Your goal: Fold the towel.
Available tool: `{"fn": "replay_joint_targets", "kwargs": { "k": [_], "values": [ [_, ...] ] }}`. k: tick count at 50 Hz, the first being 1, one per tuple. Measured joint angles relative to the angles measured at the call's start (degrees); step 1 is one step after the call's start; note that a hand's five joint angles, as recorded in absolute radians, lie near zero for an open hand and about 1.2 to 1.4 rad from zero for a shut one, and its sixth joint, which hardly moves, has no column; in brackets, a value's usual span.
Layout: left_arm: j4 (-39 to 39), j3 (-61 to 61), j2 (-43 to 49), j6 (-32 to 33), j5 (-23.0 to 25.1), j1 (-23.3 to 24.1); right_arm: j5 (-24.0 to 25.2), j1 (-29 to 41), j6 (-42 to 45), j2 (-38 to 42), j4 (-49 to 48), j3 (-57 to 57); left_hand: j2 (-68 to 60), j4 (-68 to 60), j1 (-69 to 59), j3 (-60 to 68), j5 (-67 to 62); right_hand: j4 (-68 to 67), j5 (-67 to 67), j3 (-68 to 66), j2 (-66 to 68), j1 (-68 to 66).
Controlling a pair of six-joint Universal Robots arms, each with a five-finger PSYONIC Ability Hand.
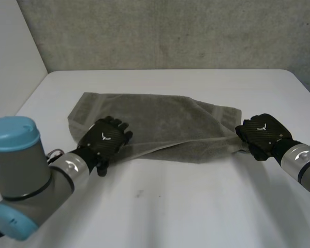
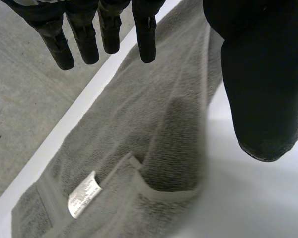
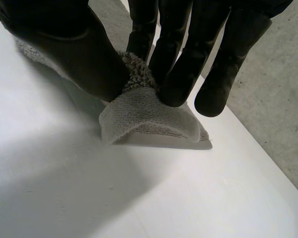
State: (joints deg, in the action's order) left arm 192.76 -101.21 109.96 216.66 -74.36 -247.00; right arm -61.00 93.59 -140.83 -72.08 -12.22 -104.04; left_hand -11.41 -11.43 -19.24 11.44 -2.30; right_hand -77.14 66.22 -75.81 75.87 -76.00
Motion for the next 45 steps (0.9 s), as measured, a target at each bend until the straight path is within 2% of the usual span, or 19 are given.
{"fn": "replay_joint_targets", "kwargs": {
  "k": [7, 14, 23, 33, 39, 45],
  "values": [
    [-1.2, 8.3, 6.3, 1.5, 0.0, -0.7, 0.0, 0.0, 0.1, 0.1, 0.0, -0.2, 0.2, 0.2, 0.0, -0.1, 0.2, 0.0, 0.0, 0.0, 0.0, 0.0],
    [-5.6, 16.4, 11.2, 1.5, 0.4, -1.7, 0.0, 0.0, 0.1, 0.2, 0.0, -0.3, 0.2, 0.2, 0.0, -0.1, 0.2, 0.0, 0.0, 0.0, 0.0, 0.0],
    [-23.0, 35.2, 20.5, 1.7, 5.3, -2.3, 0.0, -0.1, 0.3, 0.7, -0.1, -0.4, -7.5, -7.5, 0.0, 7.5, -6.7, 0.0, 0.0, 0.0, 0.0, 0.0],
    [-39.3, 52.9, 30.9, 3.2, 6.7, -4.1, 0.0, -0.1, 0.4, 1.5, -0.1, -0.5, -15.8, -15.8, -7.9, 15.8, -14.9, 0.0, 0.0, 0.0, 0.0, 0.0],
    [-43.7, 57.6, 34.6, 6.8, 6.6, -5.0, 0.0, -0.1, 0.4, 1.6, -0.2, -0.5, -20.4, -20.3, -12.5, 20.3, -19.3, 0.0, 0.0, 0.0, 0.0, 0.0],
    [-44.3, 58.4, 35.5, 8.4, 6.4, -5.7, 0.0, -0.1, 0.4, 1.8, -0.2, -0.5, -22.9, -22.8, -15.1, 22.9, -21.9, 0.0, 0.0, 0.0, 0.0, 0.0]
  ]
}}
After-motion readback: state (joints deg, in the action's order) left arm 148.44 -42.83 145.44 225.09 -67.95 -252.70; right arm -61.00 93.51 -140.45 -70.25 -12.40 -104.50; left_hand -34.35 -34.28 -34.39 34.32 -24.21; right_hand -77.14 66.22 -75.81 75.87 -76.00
